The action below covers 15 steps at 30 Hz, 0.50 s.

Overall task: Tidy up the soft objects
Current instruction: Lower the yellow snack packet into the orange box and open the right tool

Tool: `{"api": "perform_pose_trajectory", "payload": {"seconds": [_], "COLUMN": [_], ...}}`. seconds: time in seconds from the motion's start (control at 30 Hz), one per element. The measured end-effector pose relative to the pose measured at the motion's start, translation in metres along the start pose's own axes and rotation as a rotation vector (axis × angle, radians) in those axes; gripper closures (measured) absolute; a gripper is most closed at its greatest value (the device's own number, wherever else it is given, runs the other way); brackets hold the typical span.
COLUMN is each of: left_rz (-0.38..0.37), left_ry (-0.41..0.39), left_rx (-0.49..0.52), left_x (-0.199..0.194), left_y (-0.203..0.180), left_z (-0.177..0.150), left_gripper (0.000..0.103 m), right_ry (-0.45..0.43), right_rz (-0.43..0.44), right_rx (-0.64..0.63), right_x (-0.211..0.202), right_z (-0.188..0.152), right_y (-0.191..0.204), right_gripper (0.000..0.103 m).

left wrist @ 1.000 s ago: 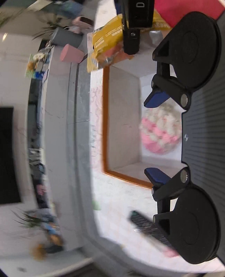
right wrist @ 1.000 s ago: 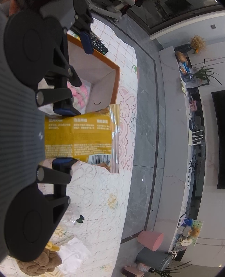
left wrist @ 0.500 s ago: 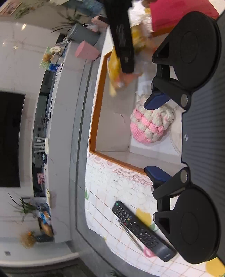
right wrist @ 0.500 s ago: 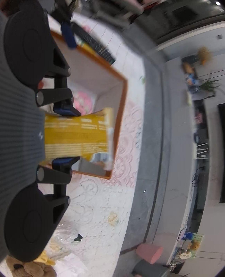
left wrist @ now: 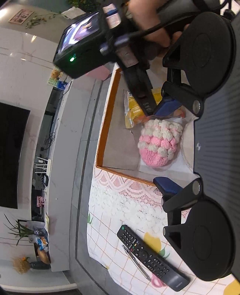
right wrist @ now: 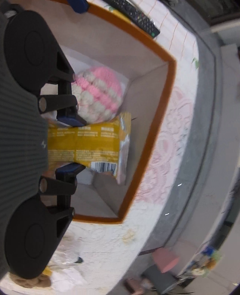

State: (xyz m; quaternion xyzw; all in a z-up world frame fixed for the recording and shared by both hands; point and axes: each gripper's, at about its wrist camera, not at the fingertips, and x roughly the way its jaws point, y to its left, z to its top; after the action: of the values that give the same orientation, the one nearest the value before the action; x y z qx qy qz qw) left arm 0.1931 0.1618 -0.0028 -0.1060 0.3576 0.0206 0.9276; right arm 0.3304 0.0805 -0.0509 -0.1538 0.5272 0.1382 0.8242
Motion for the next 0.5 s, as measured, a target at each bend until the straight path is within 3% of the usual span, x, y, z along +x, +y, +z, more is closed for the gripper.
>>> {"api": "perform_pose_trajectory", "payload": {"seconds": [0.13,0.23,0.5], "left_rz": [0.001,0.014,0.042], "left_ry": [-0.005,-0.008,0.004], "left_rx": [-0.012,0.006,-0.009], "left_x": [0.001,0.001,0.000], "left_y": [0.001,-0.001,-0.005], "left_z": [0.001,0.000,0.003], "left_gripper": [0.016,0.016,0.016], "right_ry": [-0.031,-0.059,-0.121], "right_rz": [0.003,-0.017,0.020], "right_rx": [0.021,0.009,0.070], "right_x": [-0.003,-0.010,-0.030], "right_z": [0.002,0.003,0.000], "right_y": [-0.003,-0.004,-0.019], "right_gripper": [0.057,0.040,0.034]}}
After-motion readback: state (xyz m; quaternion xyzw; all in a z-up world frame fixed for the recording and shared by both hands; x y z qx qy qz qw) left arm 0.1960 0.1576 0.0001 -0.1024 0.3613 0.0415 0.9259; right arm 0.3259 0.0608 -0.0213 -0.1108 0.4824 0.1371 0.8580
